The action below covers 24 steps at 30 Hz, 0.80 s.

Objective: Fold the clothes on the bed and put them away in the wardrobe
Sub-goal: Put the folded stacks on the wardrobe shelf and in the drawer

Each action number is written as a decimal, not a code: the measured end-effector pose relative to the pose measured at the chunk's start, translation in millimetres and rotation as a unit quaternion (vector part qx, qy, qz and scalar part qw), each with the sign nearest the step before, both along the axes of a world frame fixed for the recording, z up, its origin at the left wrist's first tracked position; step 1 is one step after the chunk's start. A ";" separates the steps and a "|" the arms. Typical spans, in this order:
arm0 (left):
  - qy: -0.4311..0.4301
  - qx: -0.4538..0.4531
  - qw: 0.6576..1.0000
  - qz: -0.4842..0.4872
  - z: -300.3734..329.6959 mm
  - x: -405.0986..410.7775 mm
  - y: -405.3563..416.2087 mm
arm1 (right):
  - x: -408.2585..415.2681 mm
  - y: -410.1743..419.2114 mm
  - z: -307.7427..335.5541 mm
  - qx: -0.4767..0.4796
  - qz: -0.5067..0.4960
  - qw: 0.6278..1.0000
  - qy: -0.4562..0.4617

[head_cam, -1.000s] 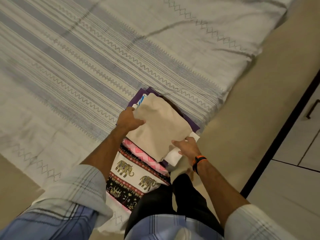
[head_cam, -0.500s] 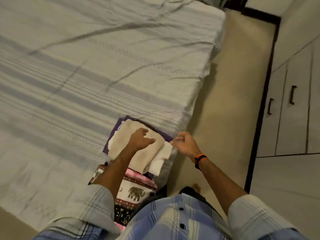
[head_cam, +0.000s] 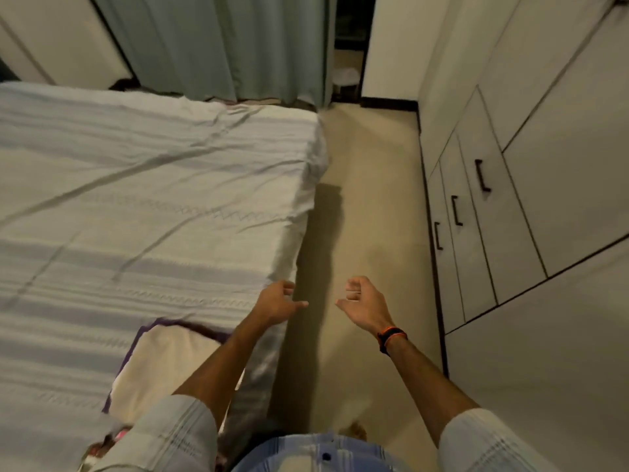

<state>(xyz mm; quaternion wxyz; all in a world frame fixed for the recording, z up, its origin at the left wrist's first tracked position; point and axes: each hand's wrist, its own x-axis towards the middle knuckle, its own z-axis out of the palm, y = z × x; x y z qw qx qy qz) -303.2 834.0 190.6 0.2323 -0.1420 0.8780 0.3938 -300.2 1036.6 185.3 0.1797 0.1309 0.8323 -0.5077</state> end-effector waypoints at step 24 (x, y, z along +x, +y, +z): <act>0.020 -0.010 0.943 -0.333 -7.8 -350.0 232.5 | -219.5 208.6 12.8 0.047 -0.270 0.962 -0.011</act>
